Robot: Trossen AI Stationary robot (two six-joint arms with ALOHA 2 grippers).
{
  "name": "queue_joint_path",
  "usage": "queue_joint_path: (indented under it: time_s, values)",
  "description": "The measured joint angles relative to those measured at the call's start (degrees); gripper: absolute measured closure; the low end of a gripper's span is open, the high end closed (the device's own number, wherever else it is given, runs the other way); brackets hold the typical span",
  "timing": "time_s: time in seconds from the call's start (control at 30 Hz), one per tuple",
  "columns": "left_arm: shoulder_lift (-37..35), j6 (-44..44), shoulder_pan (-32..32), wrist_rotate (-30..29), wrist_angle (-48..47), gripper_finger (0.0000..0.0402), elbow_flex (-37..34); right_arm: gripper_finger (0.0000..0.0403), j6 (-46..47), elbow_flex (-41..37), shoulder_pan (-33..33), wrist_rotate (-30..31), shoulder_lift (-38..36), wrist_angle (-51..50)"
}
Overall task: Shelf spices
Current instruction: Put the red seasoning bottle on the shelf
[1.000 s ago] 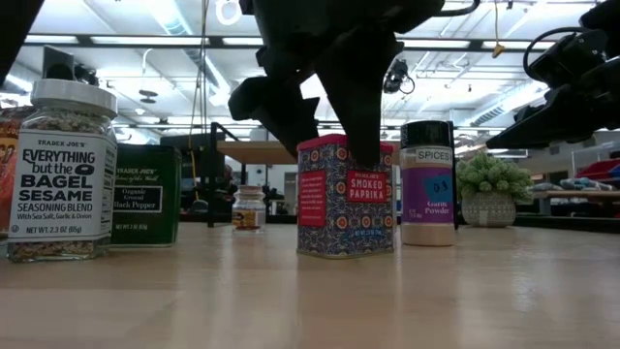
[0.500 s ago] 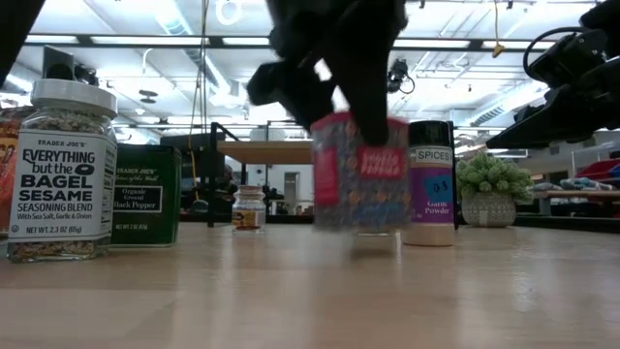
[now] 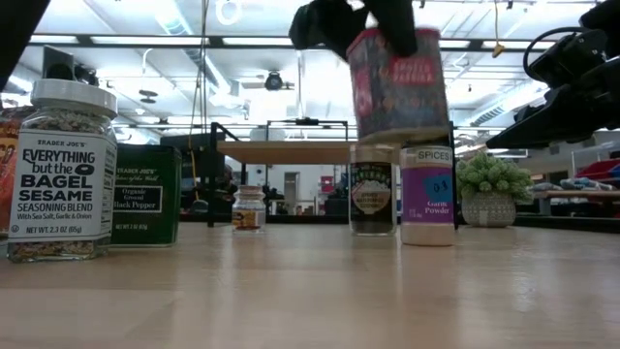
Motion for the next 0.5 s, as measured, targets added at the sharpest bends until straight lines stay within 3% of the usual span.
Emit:
queue_joint_path:
  time_s: [0.4, 0.5]
  values:
    - [0.0, 8.4, 5.8, 0.0, -20.4, 0.0176, 14.1, 0.0215, 0.0, 0.0, 0.0, 0.0, 0.0, 0.0]
    - [-1.3, 12.5, 7.3, 0.1, -20.8, 0.0176, 14.1, 0.0215, 0.0, 0.0, 0.0, 0.0, 0.0, 0.0]
